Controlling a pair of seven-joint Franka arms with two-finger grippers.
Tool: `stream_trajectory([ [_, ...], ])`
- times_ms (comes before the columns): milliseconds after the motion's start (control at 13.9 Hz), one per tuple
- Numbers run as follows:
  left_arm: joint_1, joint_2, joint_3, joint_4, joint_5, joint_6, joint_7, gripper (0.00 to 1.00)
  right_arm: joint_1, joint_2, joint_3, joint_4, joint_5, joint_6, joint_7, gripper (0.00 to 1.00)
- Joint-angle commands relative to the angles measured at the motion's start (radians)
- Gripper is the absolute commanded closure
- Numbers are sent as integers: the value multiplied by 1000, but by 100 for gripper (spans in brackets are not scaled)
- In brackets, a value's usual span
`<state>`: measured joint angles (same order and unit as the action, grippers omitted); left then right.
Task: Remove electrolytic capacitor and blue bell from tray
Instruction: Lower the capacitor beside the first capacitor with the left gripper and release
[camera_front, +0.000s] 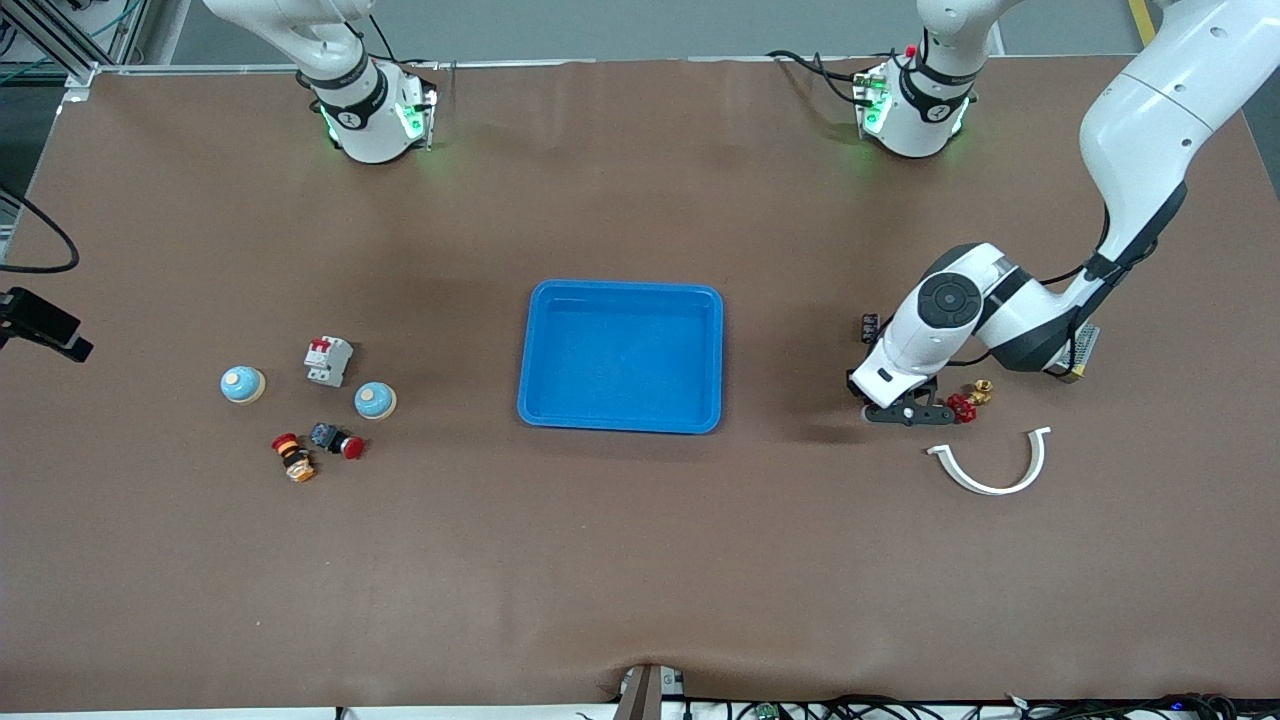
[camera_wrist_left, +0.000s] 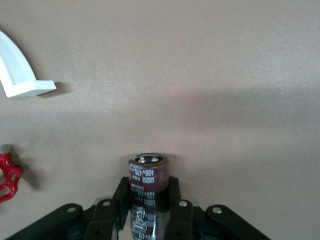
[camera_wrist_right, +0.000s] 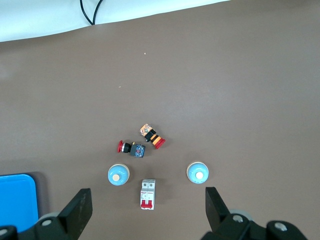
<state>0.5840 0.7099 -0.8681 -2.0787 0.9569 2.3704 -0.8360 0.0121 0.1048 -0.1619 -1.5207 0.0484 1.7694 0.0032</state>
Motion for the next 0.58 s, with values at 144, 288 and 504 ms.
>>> stream_trajectory([
  [144,-12,26,12,25,26,10,-23,100,-4,9,4,24,10,-11,15,0],
  [288,-12,28,12,26,22,10,-25,100,-6,7,4,25,8,-11,17,0],
  [504,-19,26,12,25,14,9,-57,86,-24,7,9,33,13,-13,20,0],
])
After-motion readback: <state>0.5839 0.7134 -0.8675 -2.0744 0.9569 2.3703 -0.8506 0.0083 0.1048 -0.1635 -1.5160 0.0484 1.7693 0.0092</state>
